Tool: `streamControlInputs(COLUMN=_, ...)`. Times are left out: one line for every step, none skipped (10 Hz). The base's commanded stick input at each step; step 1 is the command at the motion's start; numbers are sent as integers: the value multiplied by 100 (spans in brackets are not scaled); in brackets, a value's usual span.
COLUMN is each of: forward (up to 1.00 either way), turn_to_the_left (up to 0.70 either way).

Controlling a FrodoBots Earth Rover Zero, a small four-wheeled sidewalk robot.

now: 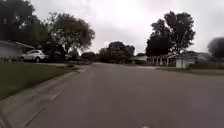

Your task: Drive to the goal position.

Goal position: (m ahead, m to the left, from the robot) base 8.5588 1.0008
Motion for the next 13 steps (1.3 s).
streamControlInputs(forward=70, turn_to_the_left=0)
streamControlInputs(forward=70, turn_to_the_left=0)
streamControlInputs(forward=70, turn_to_the_left=0)
streamControlInputs(forward=70, turn_to_the_left=0)
streamControlInputs(forward=70, turn_to_the_left=0)
streamControlInputs(forward=70, turn_to_the_left=0)
streamControlInputs(forward=70, turn_to_the_left=0)
streamControlInputs(forward=70, turn_to_the_left=0)
streamControlInputs(forward=70, turn_to_the_left=0)
streamControlInputs(forward=70, turn_to_the_left=0)
streamControlInputs(forward=70, turn_to_the_left=0)
streamControlInputs(forward=70, turn_to_the_left=0)
streamControlInputs(forward=70, turn_to_the_left=0)
